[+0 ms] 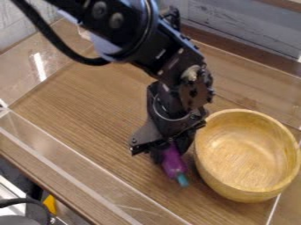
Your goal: Remove the purple eggplant from inside the brown bowl and put it on the table
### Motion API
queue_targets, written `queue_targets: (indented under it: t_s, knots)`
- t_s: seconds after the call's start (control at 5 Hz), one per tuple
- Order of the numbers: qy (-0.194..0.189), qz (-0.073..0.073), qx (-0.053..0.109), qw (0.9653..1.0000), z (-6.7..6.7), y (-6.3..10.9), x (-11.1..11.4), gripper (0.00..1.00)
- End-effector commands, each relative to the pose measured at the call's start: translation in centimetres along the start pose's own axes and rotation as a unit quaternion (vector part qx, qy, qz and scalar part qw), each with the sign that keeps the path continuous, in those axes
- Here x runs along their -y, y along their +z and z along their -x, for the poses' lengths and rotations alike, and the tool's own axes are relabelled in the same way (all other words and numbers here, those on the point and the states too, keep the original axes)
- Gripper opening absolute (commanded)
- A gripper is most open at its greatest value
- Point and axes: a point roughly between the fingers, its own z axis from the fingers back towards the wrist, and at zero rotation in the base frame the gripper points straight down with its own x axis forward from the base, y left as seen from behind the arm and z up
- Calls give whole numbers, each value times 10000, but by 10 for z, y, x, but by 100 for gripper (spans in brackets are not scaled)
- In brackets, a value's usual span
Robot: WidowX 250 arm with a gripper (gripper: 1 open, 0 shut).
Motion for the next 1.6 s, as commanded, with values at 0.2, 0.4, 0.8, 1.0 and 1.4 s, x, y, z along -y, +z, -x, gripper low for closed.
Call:
queue_targets:
  t_s: [0.2,0.4,0.8,1.0,1.4]
  knots:
    - [-222,200,98,9995,9,6,10,0]
    - [-319,219,121,9992,13,11,14,0]
    - [26,141,230,9996,0,37,30,0]
    - [-40,115,269,9996,1,34,21,0]
    - [-198,50,326,9993,2,33,5,0]
